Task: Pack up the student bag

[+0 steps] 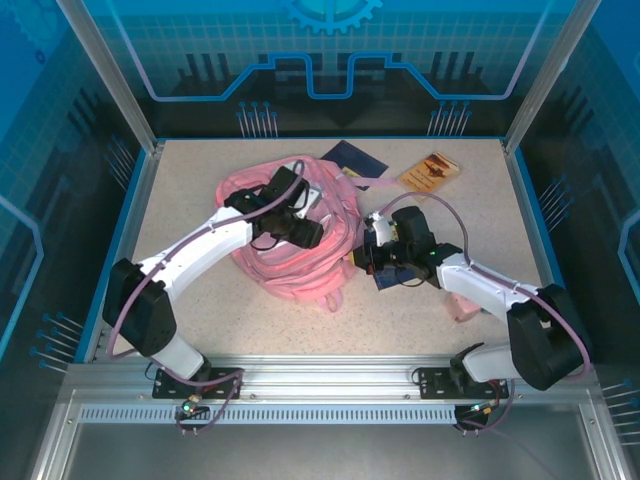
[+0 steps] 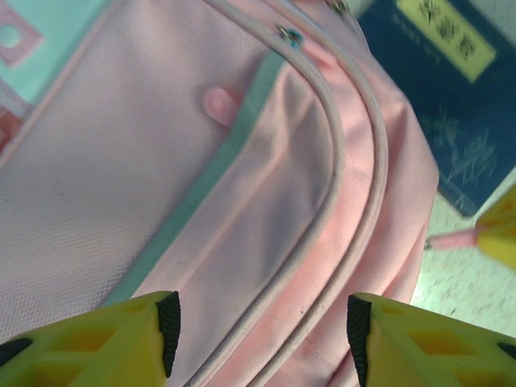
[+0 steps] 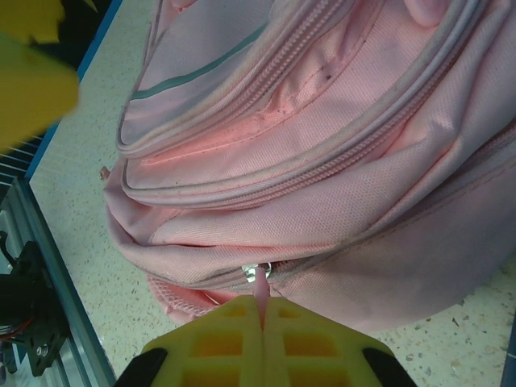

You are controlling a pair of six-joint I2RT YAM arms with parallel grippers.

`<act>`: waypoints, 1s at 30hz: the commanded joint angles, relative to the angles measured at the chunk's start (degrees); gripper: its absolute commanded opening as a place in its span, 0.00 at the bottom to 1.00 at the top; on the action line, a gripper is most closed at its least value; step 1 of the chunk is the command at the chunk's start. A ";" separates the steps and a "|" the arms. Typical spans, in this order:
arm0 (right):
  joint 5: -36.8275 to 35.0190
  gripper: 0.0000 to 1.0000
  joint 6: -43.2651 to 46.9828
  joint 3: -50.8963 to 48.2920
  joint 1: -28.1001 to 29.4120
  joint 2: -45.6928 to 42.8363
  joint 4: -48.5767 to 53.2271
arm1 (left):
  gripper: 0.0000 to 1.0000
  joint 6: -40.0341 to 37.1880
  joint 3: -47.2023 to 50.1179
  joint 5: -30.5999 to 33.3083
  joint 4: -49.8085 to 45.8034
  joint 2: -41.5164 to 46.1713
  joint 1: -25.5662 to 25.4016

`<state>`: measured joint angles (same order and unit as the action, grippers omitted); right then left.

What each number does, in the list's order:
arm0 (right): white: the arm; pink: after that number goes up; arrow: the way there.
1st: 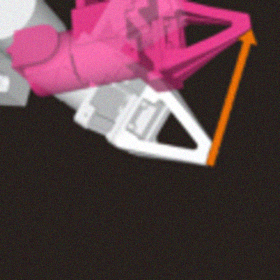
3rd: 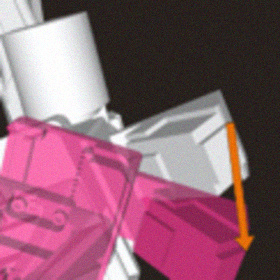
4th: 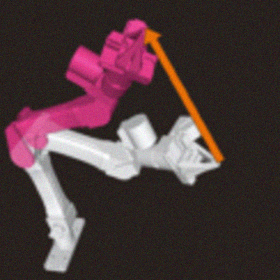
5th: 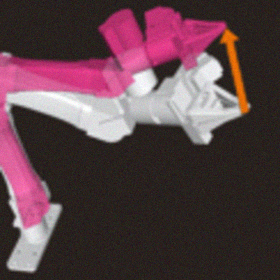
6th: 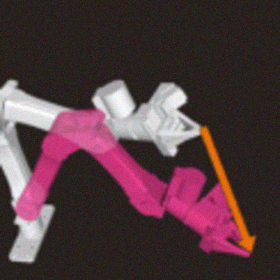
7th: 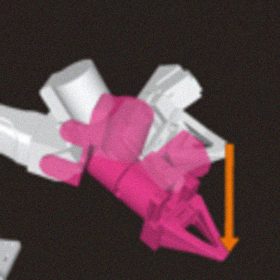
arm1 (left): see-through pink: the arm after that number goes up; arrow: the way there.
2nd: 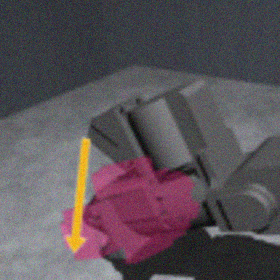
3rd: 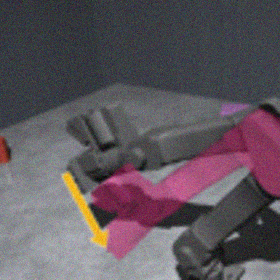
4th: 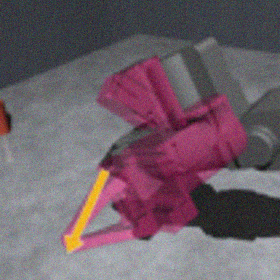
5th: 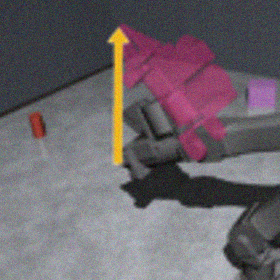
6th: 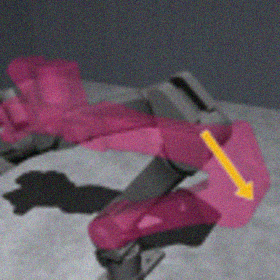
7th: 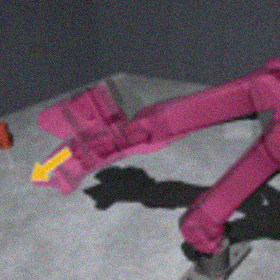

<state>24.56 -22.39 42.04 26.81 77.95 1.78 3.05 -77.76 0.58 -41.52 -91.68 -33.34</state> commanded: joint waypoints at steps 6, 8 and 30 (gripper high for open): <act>2.82 0.00 1.59 1.75 -2.00 1.11 -0.57 | 0.53 -9.02 -3.20 1.42 0.19 -8.74 -1.73; 2.95 0.00 1.66 1.64 -2.11 1.01 -0.57 | 0.52 -10.22 -3.84 1.22 0.02 -10.18 -1.73; -1.81 0.00 -2.05 -6.58 15.76 0.06 -15.65 | 0.00 -0.51 -0.28 6.06 16.35 -5.69 -1.38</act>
<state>22.55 -20.84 35.33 41.32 77.67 -10.24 -0.34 -78.89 5.82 -33.34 -101.30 -35.35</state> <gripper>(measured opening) 0.057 0.072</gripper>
